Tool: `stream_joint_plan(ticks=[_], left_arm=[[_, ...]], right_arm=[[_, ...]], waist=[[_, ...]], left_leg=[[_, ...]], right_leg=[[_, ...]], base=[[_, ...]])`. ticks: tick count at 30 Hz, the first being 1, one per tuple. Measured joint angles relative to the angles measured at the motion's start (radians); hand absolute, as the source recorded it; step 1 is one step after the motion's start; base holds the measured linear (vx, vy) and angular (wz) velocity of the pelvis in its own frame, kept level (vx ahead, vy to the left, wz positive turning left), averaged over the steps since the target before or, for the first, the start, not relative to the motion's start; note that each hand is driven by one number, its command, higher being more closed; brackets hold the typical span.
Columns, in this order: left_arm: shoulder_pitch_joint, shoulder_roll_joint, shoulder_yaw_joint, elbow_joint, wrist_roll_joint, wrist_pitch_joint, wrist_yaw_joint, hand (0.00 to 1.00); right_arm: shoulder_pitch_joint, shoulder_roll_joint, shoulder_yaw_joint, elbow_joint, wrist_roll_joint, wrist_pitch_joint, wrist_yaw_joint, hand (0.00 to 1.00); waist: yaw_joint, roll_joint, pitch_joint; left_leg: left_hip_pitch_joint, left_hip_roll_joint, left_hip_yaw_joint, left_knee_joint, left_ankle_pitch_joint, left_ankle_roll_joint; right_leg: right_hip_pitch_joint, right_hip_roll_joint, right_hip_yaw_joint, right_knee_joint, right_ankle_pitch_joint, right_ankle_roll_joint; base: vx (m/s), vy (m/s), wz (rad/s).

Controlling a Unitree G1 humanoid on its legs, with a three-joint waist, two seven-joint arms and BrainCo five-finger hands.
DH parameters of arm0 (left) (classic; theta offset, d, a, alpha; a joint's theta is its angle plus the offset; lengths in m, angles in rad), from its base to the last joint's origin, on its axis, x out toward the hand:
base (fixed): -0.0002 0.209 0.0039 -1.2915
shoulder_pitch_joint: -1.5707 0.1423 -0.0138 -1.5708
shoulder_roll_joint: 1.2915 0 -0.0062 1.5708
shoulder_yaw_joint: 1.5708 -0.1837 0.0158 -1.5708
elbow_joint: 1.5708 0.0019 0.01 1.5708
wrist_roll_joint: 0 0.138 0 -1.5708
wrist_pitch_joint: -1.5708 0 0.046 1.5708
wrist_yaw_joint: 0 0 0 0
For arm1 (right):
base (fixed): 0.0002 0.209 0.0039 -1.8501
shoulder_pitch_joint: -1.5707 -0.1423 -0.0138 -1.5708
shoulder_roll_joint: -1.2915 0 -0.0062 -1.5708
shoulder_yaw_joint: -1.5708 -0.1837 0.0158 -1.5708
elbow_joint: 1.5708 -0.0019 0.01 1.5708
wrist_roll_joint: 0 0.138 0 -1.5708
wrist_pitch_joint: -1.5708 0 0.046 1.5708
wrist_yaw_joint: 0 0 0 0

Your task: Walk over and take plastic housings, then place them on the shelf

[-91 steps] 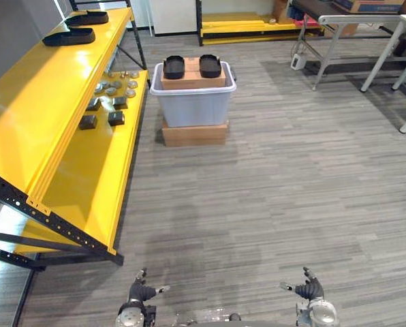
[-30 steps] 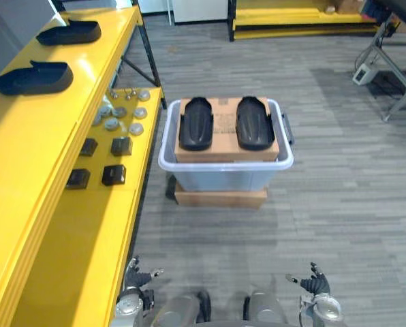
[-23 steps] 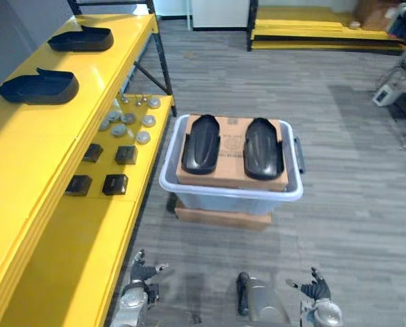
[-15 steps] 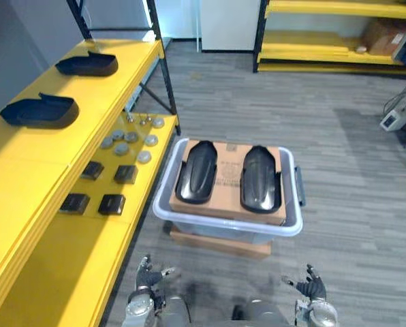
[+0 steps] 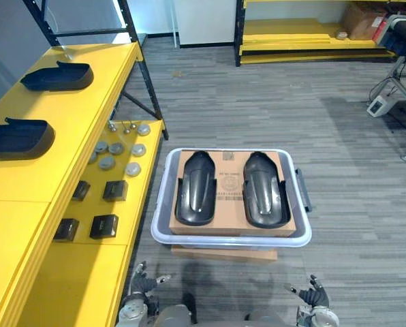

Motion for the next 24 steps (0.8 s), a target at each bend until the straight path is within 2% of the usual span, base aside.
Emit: stream_joint_plan(ticks=[7, 12, 17, 24], left_arm=[[0.055, 0.007, 0.003, -0.049, 0.009, -0.001, -0.001, 0.0], [0.093, 0.008, 0.002, -0.051, 0.009, -0.002, -0.002, 0.0], [0.095, 0.008, -0.004, -0.051, 0.01, -0.005, -0.022, 0.0], [0.085, 0.008, -0.042, -0.055, 0.01, -0.013, -0.023, 0.0]], right_arm=[[0.066, -0.052, -0.066, -0.485, -0.029, -0.008, -0.039, 0.0], [0.015, -0.091, -0.068, -0.619, -0.076, -0.026, -0.042, 0.0], [-0.079, -0.151, 0.005, -0.594, -0.169, -0.027, -0.039, 0.0], [-0.262, -0.223, 0.092, -0.337, -0.283, 0.022, -0.044, 0.0]], waist=[[-0.009, -0.003, -0.036], [-0.004, 0.009, -0.049], [0.001, 0.012, -0.051], [0.004, 0.023, -0.045]], left_leg=[[0.02, -0.011, 0.009, -0.088, 0.048, 0.01], [0.003, -0.017, 0.011, -0.089, 0.049, 0.012], [-0.003, -0.027, -0.001, -0.089, 0.056, 0.022], [-0.019, -0.036, -0.064, -0.089, 0.069, 0.026]], right_leg=[[-0.036, 0.001, 0.019, 0.0, 0.01, 0.01], [-0.05, -0.004, 0.028, -0.017, 0.024, 0.02], [-0.043, -0.006, 0.019, -0.039, 0.035, 0.021], [-0.013, -0.012, -0.052, -0.063, 0.036, 0.021]], base=[[-0.06, 0.009, -0.07], [-0.05, 0.012, -0.04], [0.0, 0.002, 0.05], [0.01, -0.022, 0.27]])
